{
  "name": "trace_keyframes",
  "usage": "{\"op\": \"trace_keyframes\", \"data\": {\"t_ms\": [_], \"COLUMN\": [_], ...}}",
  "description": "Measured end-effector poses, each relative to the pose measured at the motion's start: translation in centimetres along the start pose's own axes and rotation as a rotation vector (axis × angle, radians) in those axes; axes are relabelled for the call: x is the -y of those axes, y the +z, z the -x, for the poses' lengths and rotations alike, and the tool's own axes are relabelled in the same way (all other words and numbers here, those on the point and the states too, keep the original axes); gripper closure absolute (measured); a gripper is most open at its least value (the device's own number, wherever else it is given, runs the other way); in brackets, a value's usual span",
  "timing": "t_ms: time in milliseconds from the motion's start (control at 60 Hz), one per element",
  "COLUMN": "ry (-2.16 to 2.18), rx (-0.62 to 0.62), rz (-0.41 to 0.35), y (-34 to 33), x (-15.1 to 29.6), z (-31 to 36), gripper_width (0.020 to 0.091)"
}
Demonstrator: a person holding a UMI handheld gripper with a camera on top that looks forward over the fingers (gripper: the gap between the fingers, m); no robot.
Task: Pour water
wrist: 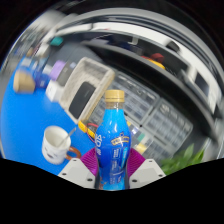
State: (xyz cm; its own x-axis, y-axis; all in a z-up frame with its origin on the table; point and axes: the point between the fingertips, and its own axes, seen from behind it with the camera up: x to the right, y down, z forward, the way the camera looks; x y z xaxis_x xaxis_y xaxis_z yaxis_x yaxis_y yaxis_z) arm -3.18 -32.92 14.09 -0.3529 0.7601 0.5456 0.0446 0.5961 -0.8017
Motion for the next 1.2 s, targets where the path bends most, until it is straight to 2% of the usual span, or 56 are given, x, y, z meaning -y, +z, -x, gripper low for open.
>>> {"op": "trace_keyframes", "data": {"t_ms": [83, 100, 217, 383, 400, 433, 550, 567, 583, 600, 700, 750, 783, 833, 850, 1000, 1200], "ry": [0.273, 0.318, 0.501, 0.579, 0.582, 0.581, 0.543, 0.539, 0.542, 0.547, 0.558, 0.555, 0.556, 0.570, 0.577, 0.625, 0.644], "rx": [0.043, 0.013, 0.057, 0.056, 0.059, 0.053, 0.039, 0.040, 0.038, 0.037, 0.032, 0.038, 0.052, 0.069, 0.071, 0.042, -0.013], "rz": [-0.023, -0.025, -0.060, -0.046, -0.037, -0.077, -0.088, -0.091, -0.094, -0.095, -0.101, -0.072, -0.029, 0.015, 0.020, -0.019, 0.005], "y": [0.1, -0.2, 0.0, 0.6, 0.7, 0.8, 0.2, 0.2, 0.1, 0.1, 0.2, 0.2, 0.3, 0.2, 0.1, -2.2, -6.8], "x": [-0.9, -0.7, -3.1, -6.4, -6.9, -6.7, -6.7, -6.7, -6.7, -6.7, -6.6, -7.1, -8.0, -8.8, -8.9, -8.1, -8.0], "z": [-0.5, 0.8, -1.0, 0.4, 0.7, 0.6, 0.9, 0.9, 0.9, 0.8, 0.7, 1.0, 1.5, 2.2, 2.4, 2.0, 2.5], "gripper_width": [0.0766, 0.0766, 0.0765, 0.0766, 0.0732, 0.0762, 0.0762, 0.0753, 0.0697, 0.0709, 0.0616, 0.0569, 0.0512, 0.0343, 0.0315, 0.0301, 0.0285]}}
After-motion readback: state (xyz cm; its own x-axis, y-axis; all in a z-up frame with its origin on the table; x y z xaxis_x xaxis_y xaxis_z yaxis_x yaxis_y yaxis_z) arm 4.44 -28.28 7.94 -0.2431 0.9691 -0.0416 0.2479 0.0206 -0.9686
